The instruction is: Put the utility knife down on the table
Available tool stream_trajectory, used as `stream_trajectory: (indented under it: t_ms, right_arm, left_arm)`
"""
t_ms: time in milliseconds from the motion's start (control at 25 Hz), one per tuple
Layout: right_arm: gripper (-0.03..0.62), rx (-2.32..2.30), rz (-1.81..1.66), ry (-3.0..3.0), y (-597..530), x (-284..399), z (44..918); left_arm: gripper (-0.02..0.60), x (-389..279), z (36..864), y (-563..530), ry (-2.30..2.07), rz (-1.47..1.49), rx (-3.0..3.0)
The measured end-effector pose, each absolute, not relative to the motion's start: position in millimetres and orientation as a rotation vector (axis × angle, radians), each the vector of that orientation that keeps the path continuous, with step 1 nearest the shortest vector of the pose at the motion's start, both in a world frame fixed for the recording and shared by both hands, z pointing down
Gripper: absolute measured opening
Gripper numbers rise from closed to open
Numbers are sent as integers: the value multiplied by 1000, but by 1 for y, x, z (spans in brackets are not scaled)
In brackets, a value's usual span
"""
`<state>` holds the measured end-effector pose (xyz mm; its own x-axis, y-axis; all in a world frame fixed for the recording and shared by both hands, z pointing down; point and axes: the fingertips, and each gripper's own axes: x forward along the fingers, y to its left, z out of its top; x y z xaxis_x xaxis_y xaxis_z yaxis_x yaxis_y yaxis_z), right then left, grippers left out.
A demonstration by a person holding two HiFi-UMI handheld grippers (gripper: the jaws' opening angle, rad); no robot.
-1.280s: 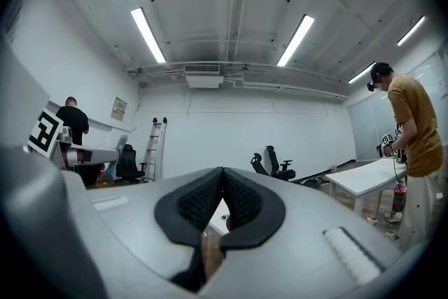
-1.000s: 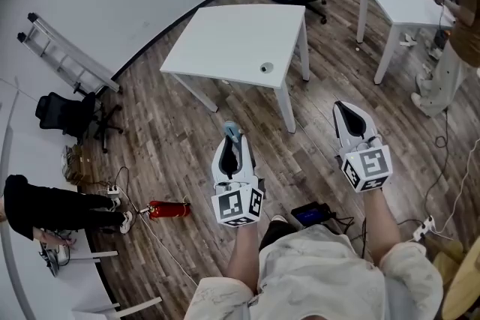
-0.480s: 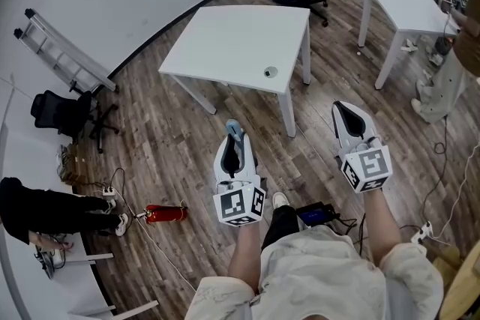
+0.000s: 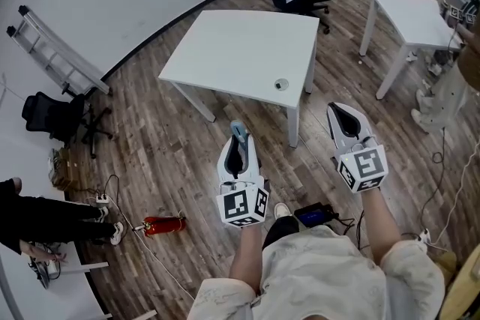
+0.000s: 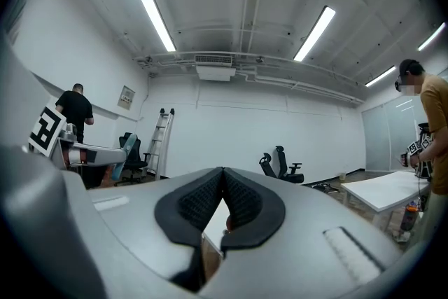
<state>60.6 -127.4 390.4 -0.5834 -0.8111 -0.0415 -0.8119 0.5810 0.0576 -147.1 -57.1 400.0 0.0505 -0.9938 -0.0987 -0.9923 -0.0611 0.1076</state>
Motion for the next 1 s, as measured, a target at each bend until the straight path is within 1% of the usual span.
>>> stream_trajectory:
  t_ms: [440,1000]
  right_arm:
    - [6,-1455,142,2790,-142,50,391]
    - [6,-1543,149,2750,-147,56,387]
  left_arm:
    - [147,-147,397,-79,-2102,-245,2316]
    - [147,-149,398,-98,-2052,-222,2338]
